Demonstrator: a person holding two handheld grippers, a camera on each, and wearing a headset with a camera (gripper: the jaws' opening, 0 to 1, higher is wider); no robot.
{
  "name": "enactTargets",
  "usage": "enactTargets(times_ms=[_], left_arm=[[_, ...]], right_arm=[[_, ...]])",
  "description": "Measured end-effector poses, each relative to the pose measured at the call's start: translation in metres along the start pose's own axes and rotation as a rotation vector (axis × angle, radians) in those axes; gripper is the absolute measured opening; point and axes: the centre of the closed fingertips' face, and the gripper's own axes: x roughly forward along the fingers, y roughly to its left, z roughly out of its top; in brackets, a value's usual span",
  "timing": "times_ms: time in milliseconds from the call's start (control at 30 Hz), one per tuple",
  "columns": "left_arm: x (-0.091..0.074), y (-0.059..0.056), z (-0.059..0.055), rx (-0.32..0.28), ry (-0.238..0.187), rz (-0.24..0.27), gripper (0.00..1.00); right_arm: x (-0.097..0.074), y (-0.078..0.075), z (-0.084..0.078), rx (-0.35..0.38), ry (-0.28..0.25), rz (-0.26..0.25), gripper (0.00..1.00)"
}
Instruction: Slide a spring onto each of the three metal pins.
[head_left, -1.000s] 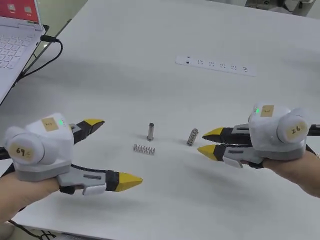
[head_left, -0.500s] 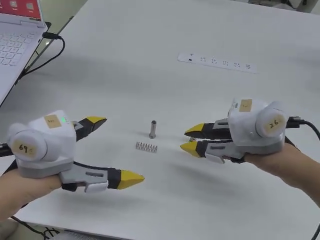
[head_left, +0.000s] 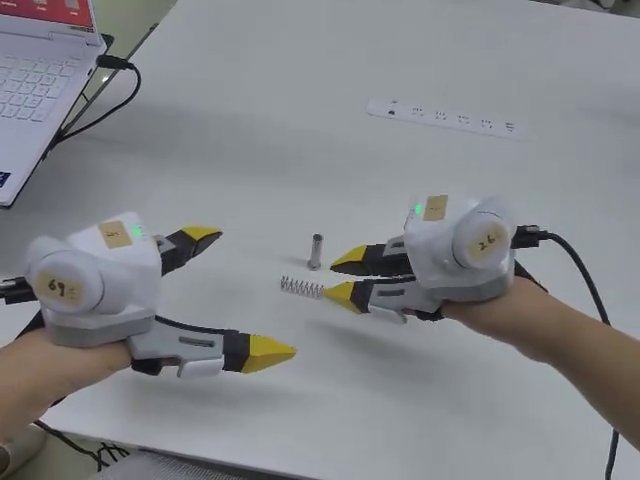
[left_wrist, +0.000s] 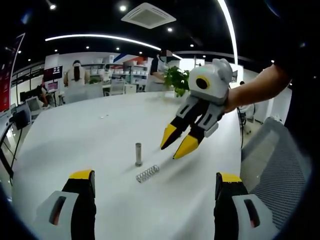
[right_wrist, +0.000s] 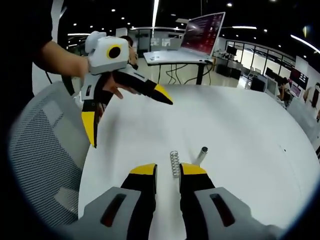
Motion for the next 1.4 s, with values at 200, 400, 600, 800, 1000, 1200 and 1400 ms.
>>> enactTargets(times_ms=[200, 400, 600, 800, 1000, 1200, 1400], left_arm=[[-0.002, 0.000, -0.003, -0.003, 0.007, 0.004, 0.98], [-0.004, 0.003, -0.003, -0.005, 0.010, 0.009, 0.97], [-0.005, 0.004, -0.004, -0.005, 0.015, 0.010, 0.97], [-0.007, 0.003, -0.007, -0.012, 0.022, 0.007, 0.97], [-0.008, 0.003, -0.009, -0.012, 0.029, 0.007, 0.97], [-0.008, 0.004, -0.009, -0.015, 0.027, 0.008, 0.97], [-0.008, 0.005, -0.009, -0.015, 0.028, 0.010, 0.97]], right_arm=[[0.009, -0.003, -0.005, -0.010, 0.021, -0.020, 0.12], [0.021, -0.004, -0.019, 0.019, 0.063, -0.016, 0.13], [0.029, -0.008, -0.028, 0.019, 0.102, -0.033, 0.14], [0.035, -0.013, -0.030, 0.035, 0.110, -0.048, 0.14], [0.039, -0.019, -0.029, 0.114, 0.085, -0.059, 0.14], [0.045, -0.017, -0.031, 0.113, 0.089, -0.050, 0.14], [0.047, -0.015, -0.037, 0.080, 0.088, -0.041, 0.09]])
